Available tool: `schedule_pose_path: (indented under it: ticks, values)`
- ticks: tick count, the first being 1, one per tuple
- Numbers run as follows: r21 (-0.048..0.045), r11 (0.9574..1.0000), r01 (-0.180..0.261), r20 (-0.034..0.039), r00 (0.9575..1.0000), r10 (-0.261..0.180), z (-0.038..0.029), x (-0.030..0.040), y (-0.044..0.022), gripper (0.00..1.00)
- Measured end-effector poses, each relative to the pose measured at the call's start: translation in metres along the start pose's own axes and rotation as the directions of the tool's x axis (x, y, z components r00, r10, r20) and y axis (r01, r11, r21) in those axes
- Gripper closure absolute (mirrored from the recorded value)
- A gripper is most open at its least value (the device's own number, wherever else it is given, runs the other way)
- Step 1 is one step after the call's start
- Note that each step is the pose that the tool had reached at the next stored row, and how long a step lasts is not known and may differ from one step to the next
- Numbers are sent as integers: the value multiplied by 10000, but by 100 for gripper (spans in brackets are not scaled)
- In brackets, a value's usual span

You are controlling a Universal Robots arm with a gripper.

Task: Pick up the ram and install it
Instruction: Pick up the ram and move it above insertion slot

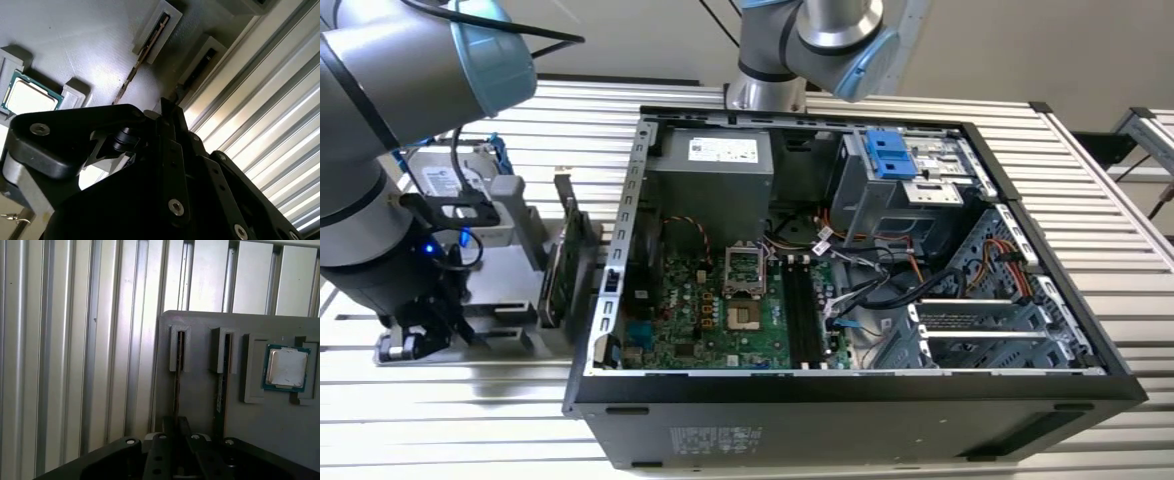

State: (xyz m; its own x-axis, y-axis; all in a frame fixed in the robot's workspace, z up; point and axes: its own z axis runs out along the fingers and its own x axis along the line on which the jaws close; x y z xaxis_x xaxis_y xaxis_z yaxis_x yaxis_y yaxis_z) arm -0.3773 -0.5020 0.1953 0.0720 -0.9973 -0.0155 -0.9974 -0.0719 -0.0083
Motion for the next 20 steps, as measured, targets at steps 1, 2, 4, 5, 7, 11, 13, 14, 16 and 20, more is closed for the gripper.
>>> schedule_pose_path:
  ticks: [1, 2, 4, 5, 7, 11, 13, 14, 16, 20]
  values:
    - [0, 10000, 0, 0, 10000, 0, 0, 0, 0, 100]
    - [0, 10000, 0, 0, 10000, 0, 0, 0, 0, 100]
    - [0, 10000, 0, 1, 10000, 0, 1, 0, 0, 100]
    - [1, 10000, 0, 1, 10000, 0, 1, 0, 0, 100]
    - [0, 10000, 0, 1, 10000, 0, 3, 0, 0, 100]
    - [0, 10000, 0, 0, 10000, 0, 3, 0, 0, 100]
    - [0, 10000, 0, 0, 10000, 0, 3, 0, 0, 100]
    - [0, 10000, 0, 0, 10000, 0, 3, 0, 0, 100]
    - [1, 10000, 0, 2, 10000, 0, 3, 0, 0, 100]
    - [1, 10000, 0, 1, 10000, 0, -32, -1, 0, 100]
